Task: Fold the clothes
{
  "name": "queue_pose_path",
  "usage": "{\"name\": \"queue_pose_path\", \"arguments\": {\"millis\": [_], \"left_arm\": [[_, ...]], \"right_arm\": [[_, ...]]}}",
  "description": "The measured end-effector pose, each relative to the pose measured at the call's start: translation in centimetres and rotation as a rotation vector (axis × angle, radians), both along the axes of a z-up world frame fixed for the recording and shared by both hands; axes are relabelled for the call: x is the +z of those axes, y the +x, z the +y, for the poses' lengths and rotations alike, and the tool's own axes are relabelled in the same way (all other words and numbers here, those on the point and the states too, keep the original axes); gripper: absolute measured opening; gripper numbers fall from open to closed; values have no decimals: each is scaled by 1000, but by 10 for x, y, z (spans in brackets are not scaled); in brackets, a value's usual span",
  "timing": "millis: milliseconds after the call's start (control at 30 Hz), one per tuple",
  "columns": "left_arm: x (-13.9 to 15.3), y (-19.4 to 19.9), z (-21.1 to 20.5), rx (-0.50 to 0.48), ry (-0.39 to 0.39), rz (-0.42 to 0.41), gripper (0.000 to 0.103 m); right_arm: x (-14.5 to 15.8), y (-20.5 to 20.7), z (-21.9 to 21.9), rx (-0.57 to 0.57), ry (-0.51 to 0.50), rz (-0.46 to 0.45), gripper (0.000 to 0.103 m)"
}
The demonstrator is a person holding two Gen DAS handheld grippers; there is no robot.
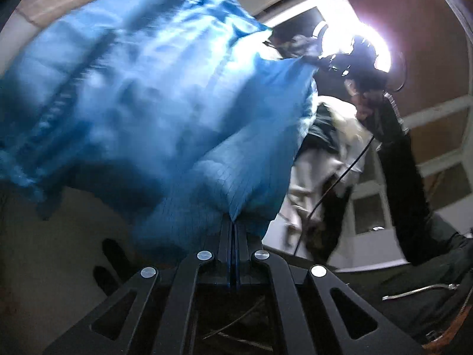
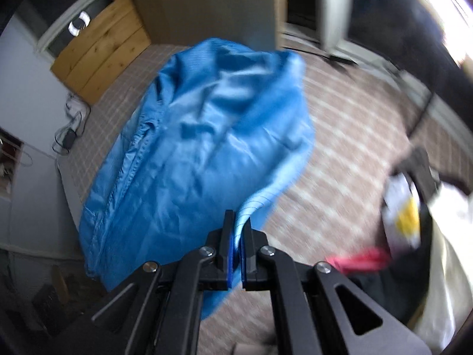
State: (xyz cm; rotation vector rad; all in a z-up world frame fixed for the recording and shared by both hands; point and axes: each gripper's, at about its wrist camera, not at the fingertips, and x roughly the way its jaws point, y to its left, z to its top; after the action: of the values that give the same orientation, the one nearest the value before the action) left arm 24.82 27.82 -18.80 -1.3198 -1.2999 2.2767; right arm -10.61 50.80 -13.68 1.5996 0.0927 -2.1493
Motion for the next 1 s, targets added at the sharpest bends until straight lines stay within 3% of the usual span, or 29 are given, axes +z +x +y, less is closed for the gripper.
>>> {"name": "queue_pose_path", "arguments": {"millis": [133, 233, 300, 367, 400, 500, 567, 633, 767, 900, 967, 1000], "left_arm": [[-30, 7, -30, 48, 30, -82, 2], [-49, 12, -43, 82, -49, -210, 15], [-48, 20, -50, 92, -104, -254, 16], [-40, 27, -51, 93, -141, -259, 19], [-34, 30, -50, 92, -161, -255, 26], [-15, 37, -41, 65, -252, -248, 34], [-2, 36, -38, 43, -299, -241, 34], [8, 38, -40, 43, -326, -226, 36], [17, 19, -24, 8, -381, -220, 40], [3, -8, -4, -98, -471, -223, 43], [-10, -18, 2, -132, -487, -223, 39], [-16, -21, 1, -137, -477, -231, 25]], "right_arm": [[-27, -28, -80, 98, 95, 8, 3], [-64, -38, -135, 228, 241, 26, 4], [-78, -40, -154, 258, 296, 23, 11], [-73, -38, -152, 259, 265, 23, 23], [-69, -36, -149, 257, 241, 23, 28], [-39, -28, -121, 208, 167, 61, 43], [-19, -16, -89, 158, 96, 79, 50], [-15, 3, -64, 129, 98, 87, 53], [-60, 28, -30, 82, 150, -14, 53], [-102, 31, -25, 45, 100, -109, 53], [-110, 33, -31, 53, 75, -109, 53], [-112, 33, -34, 63, 66, -109, 53]]}}
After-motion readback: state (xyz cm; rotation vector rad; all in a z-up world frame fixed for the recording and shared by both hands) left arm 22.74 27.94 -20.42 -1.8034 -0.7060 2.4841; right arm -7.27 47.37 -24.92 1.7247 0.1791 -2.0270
